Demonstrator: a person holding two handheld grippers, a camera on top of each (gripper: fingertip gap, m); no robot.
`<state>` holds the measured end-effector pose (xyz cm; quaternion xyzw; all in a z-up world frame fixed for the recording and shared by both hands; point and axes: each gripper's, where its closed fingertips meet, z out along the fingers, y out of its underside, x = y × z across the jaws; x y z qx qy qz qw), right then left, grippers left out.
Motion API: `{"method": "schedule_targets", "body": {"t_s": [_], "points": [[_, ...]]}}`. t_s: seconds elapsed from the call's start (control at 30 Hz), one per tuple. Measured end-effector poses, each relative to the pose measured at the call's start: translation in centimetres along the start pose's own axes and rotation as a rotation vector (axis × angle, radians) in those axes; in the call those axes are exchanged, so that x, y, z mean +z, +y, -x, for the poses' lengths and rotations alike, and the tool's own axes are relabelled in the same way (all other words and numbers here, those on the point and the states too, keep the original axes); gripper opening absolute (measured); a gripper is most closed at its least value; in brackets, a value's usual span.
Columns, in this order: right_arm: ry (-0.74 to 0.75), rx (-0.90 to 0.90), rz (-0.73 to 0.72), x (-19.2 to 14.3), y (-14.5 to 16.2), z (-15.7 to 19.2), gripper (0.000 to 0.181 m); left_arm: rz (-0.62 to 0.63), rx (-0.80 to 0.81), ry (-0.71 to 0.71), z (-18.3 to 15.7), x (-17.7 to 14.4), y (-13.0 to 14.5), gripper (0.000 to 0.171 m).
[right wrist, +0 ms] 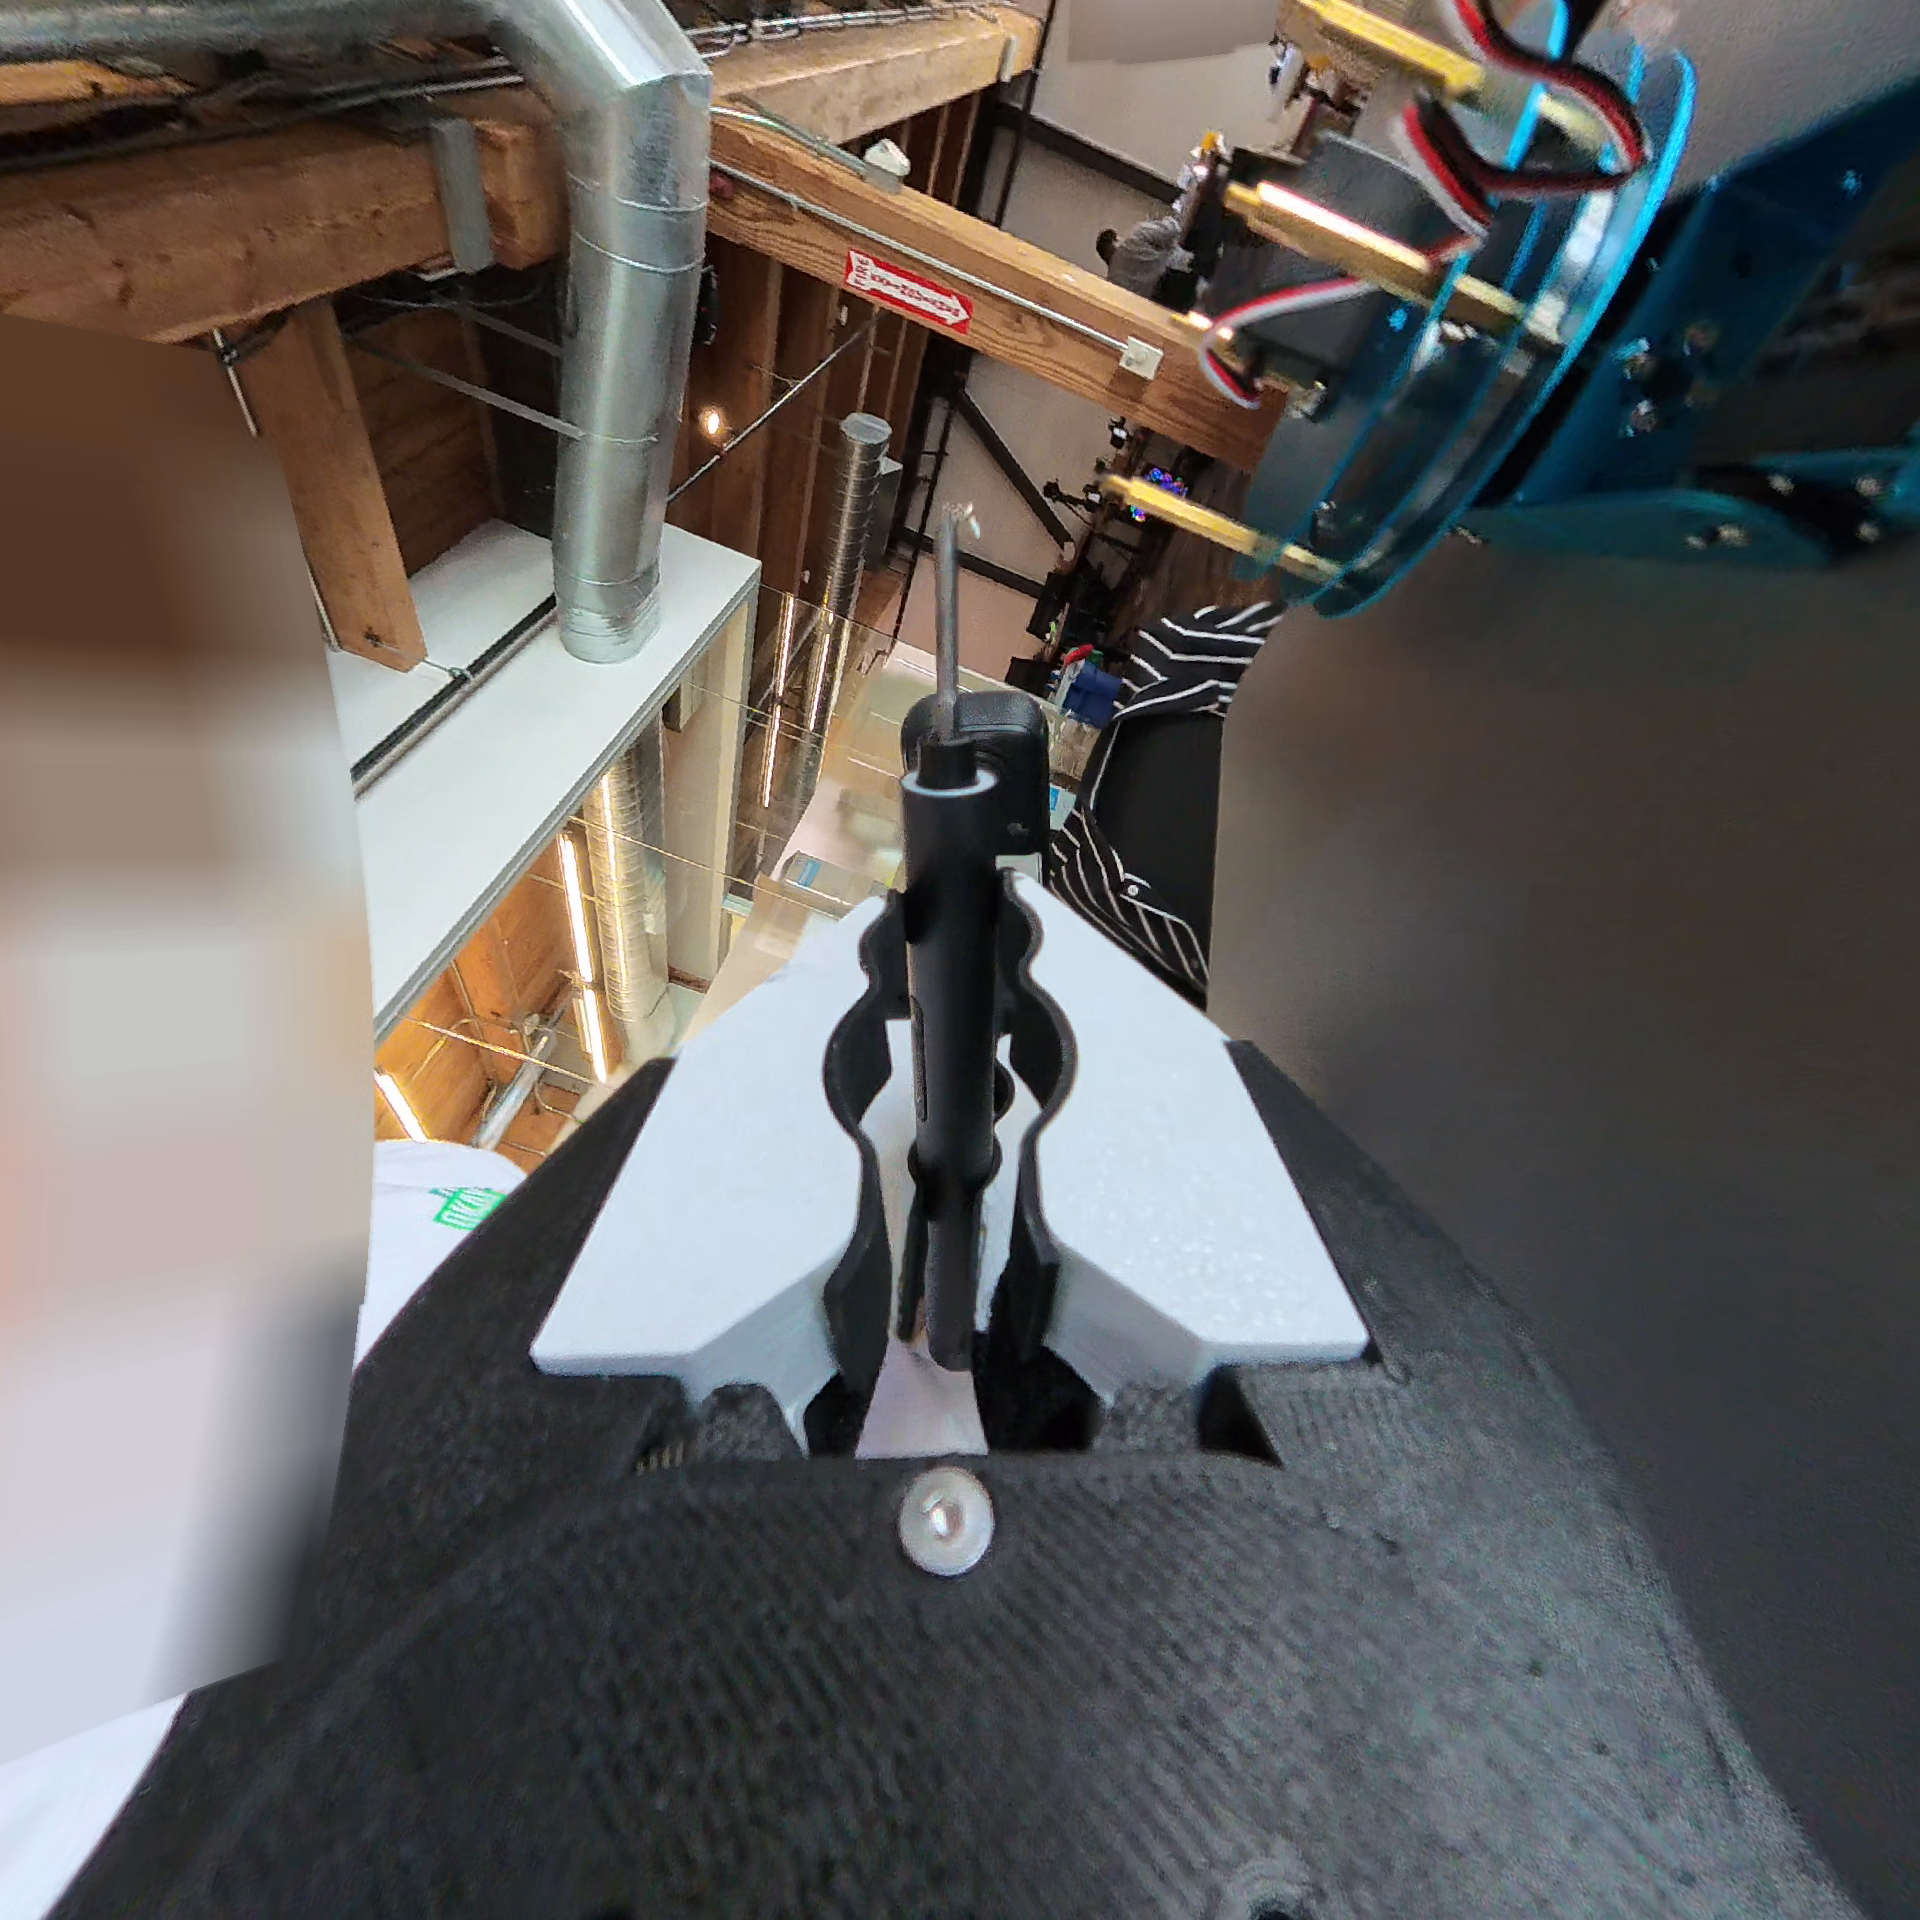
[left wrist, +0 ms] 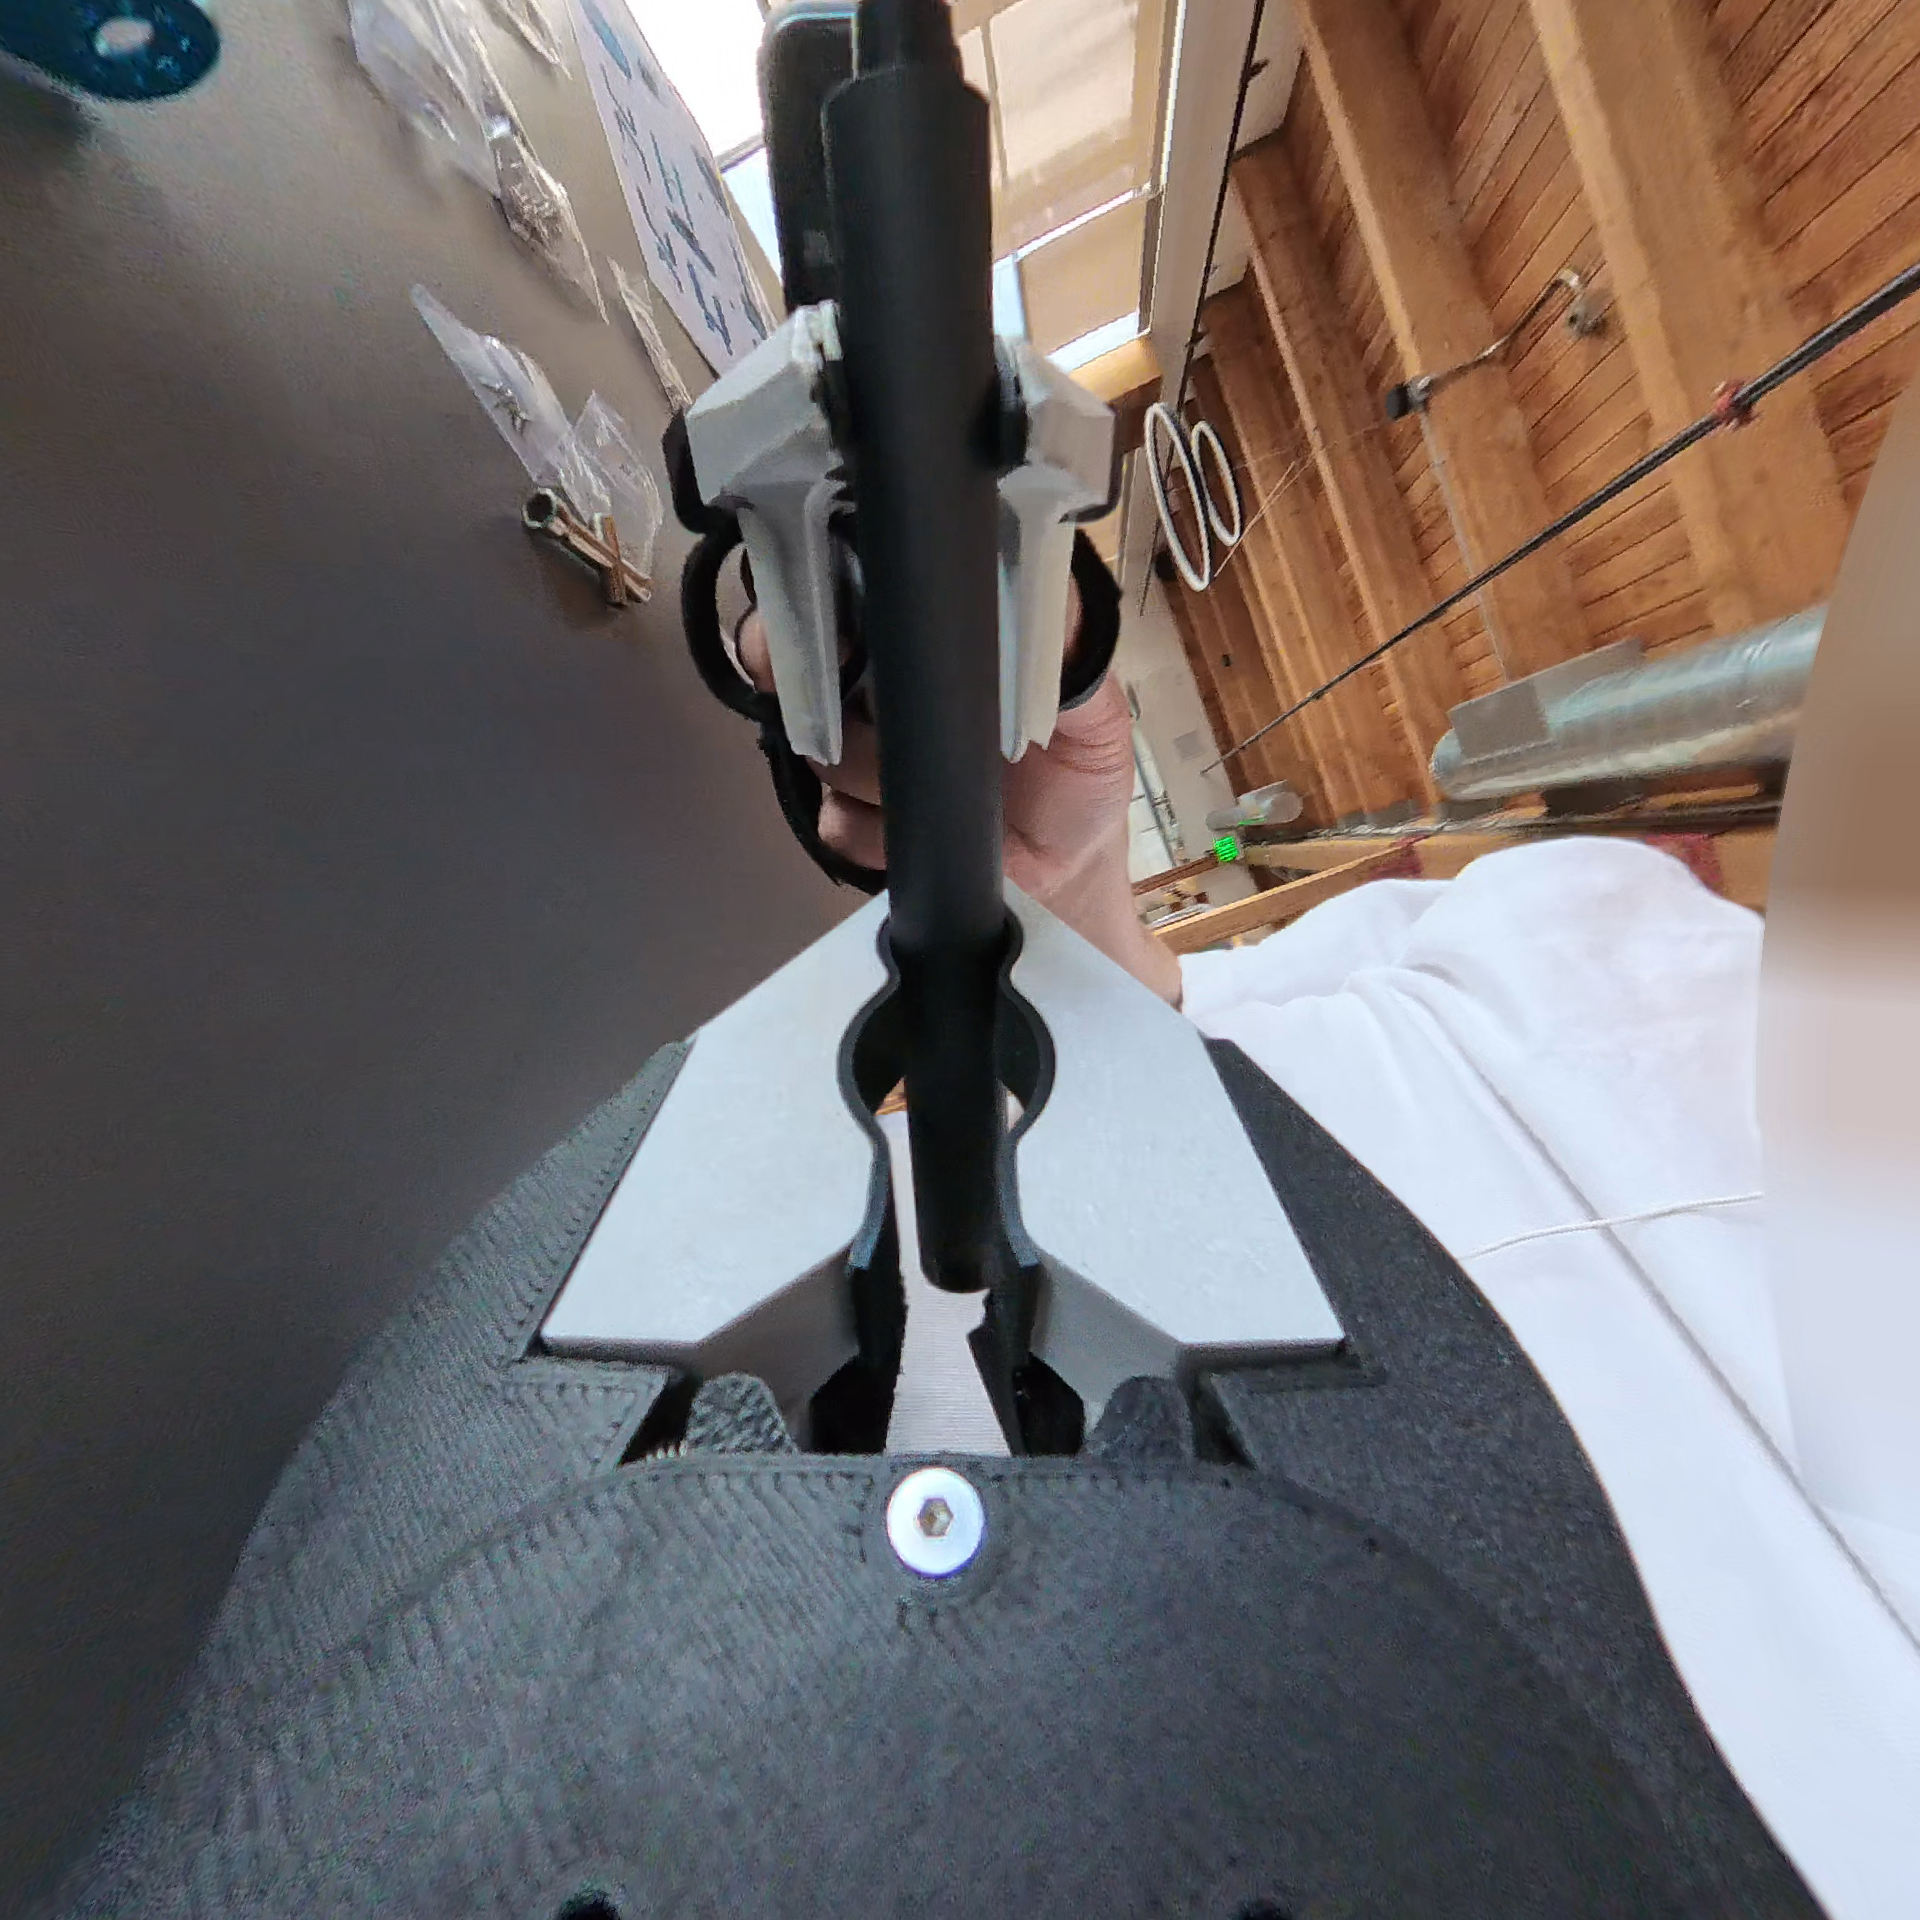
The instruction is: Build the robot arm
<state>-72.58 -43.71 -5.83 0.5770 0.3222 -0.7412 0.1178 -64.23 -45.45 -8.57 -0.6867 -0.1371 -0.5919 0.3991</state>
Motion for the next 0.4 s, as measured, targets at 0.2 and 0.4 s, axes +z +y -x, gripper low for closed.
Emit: {"method": "schedule_targets", "body": {"t_s": [0.2, 0.4], "points": [[-0.096, -0.026, -0.004, -1.8, -0.9, 2.3, 0.029, 0.032, 0.060, 0.076, -2.1, 1.2, 0.1, 0.008], [-0.121, 0.087, 0.002, -5.1, -1.6, 1.9, 0.041, 0.089, 0.076, 0.021, -1.7, 1.1, 1.4, 0.008]]}}
